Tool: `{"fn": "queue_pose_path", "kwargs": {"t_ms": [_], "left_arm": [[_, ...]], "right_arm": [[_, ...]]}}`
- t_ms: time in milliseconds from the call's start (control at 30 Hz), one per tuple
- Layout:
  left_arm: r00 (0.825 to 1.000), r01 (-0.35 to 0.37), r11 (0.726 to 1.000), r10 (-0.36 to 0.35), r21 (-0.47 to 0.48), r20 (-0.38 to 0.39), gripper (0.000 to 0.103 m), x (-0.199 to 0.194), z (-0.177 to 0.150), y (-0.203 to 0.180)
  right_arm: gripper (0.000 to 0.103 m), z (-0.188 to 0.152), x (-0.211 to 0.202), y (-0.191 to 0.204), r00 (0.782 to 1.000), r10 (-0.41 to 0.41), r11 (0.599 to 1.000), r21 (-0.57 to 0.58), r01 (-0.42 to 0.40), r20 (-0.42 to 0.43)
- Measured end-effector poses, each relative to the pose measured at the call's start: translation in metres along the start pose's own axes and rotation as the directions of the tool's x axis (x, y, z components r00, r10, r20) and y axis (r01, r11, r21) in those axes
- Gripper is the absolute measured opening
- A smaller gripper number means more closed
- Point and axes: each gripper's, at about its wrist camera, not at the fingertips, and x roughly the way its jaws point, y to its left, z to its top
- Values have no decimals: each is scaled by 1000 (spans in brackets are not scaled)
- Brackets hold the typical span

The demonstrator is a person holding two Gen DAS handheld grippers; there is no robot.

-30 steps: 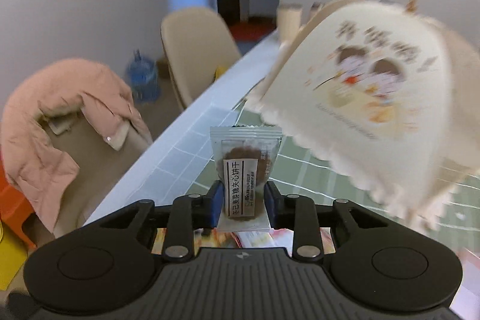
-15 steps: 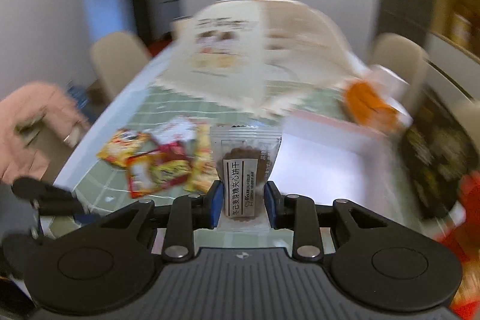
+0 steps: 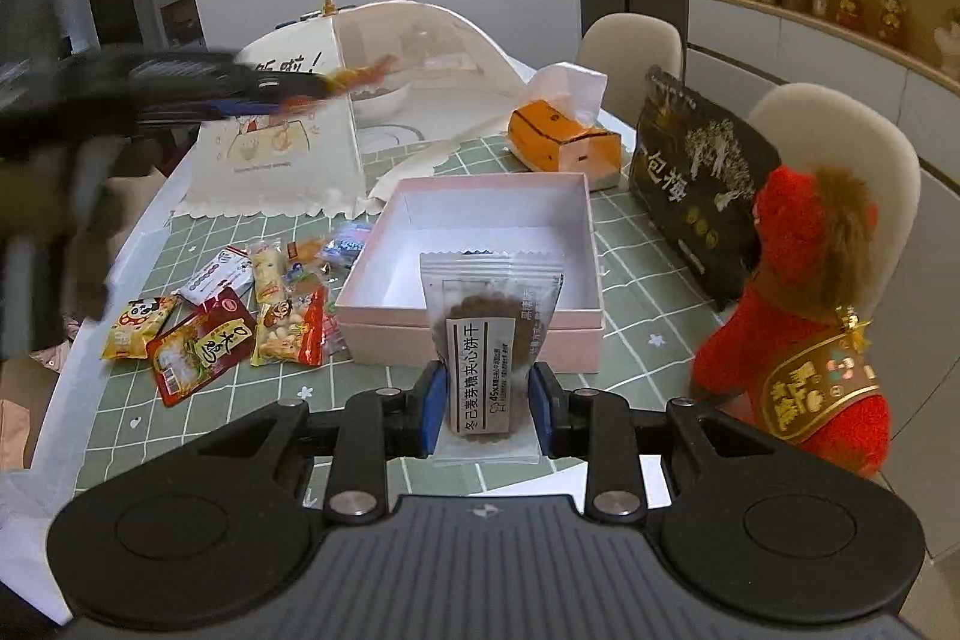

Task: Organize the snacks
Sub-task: 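Carry both snacks over the pink box and open both grippers to drop them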

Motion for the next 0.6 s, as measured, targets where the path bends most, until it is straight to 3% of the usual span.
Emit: {"fn": "queue_pose_path", "kwargs": {"t_ms": [200, 300, 400, 500, 600], "left_arm": [[995, -102, 990, 100, -98, -28, 32, -20, -38, 24], [992, -118, 978, 110, -173, -55, 32, -33, -57, 38], [979, -185, 955, 158, -233, -129, 32, -38, -71, 41], [974, -180, 954, 139, -240, -177, 31, -47, -92, 51], [962, -202, 955, 153, -217, -225, 31, -60, -112, 63]], "right_arm": [[29, 15, 12, 5, 1000, 20, 1000, -12, -20, -7], [29, 42, 25, -2, 999, 38, 999, 19, -38, -7], [30, 78, 52, -1, 999, 38, 999, 12, -38, -3], [43, 105, 95, -2, 997, 23, 999, 45, -19, -75], [43, 107, 127, 0, 990, 7, 995, 98, 7, -142]]}}
